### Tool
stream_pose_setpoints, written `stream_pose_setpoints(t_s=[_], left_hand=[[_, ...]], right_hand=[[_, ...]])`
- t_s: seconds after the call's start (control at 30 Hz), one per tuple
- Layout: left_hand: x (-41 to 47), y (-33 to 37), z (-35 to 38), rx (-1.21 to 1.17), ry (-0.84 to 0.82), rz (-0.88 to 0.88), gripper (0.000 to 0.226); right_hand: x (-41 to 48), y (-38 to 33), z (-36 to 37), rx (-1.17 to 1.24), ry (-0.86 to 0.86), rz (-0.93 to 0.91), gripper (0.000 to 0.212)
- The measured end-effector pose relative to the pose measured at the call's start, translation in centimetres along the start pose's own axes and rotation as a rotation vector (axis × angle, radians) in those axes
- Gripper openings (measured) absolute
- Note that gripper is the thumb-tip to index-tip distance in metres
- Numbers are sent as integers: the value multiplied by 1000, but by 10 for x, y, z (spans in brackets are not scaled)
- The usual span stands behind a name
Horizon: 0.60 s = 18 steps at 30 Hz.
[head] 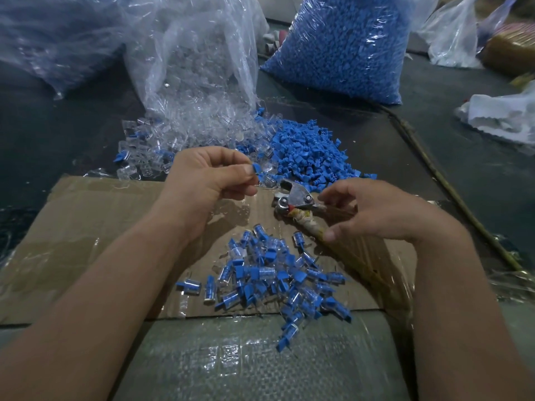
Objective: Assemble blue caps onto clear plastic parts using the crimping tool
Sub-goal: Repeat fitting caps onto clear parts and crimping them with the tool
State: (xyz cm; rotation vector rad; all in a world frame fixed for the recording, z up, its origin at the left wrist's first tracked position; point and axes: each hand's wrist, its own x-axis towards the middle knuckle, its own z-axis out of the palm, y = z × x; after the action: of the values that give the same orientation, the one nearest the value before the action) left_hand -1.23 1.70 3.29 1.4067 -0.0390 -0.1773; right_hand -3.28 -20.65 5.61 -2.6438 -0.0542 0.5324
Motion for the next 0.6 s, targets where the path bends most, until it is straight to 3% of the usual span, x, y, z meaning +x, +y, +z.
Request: stream_pose_setpoints(t_s=[0.27,0.47,0.6], left_hand=[[-1,1,0,8,-3,4,8],[1,0,0,4,2,6,8],[1,-1,0,2,-2,5,7]], right_hand=[[5,-8,5,-75,85,-7,59],[9,-6,9,-181,26,35,98],[9,-8,9,-193,100,49,79]])
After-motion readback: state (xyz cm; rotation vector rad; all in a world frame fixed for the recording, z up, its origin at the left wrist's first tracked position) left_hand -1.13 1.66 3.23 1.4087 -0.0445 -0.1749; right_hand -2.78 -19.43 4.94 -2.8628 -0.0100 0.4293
